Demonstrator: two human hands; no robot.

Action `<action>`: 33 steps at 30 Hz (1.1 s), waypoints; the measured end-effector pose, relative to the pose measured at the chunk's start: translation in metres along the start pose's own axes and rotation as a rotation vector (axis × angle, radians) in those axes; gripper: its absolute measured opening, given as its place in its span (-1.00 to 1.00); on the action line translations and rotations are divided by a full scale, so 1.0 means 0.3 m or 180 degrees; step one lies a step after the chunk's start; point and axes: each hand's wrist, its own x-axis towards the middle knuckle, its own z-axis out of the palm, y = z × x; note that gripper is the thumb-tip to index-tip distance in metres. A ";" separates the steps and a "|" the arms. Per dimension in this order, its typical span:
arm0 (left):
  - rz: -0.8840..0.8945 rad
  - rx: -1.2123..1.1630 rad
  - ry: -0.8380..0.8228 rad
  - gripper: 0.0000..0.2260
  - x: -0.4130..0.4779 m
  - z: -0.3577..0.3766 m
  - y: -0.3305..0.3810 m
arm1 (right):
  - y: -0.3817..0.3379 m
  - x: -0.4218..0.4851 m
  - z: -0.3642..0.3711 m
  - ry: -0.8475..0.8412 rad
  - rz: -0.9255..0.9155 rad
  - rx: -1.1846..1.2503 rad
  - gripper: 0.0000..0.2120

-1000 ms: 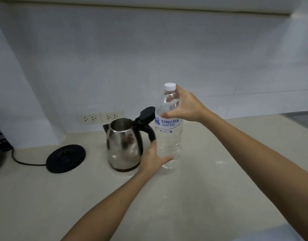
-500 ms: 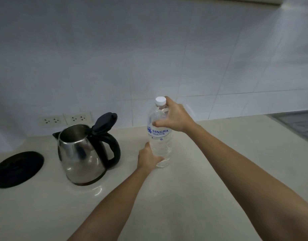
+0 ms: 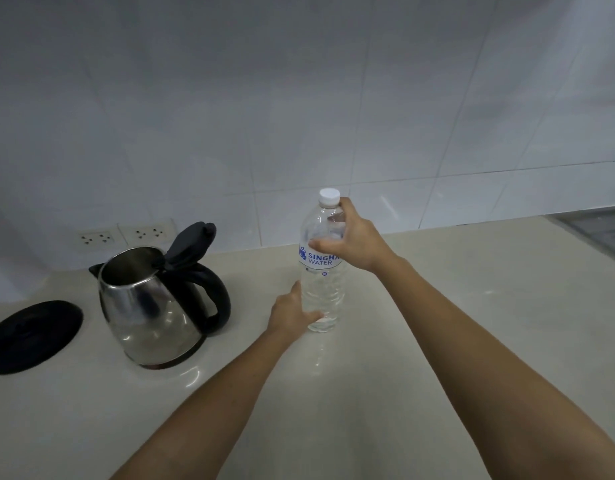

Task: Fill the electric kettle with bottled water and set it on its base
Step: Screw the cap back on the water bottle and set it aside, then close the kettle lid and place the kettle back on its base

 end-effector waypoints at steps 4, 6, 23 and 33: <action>0.0157 -0.0178 -0.0151 -0.38 -0.017 -0.007 -0.026 | 0.005 -0.008 0.000 -0.0010 0.0010 -0.0003 -0.24; 0.0215 -0.0212 -0.0101 -0.47 -0.042 -0.015 -0.051 | 0.010 -0.008 -0.004 0.0009 0.0037 -0.0085 -0.21; 0.0462 -0.0295 0.2104 -0.83 -0.370 -0.487 -0.464 | -0.252 -0.140 0.562 0.1578 -0.0709 -0.0532 -0.57; -0.0019 -0.0639 0.1817 -0.32 -0.332 -0.651 -0.595 | -0.358 -0.122 0.755 0.1020 -0.0103 0.1175 -0.59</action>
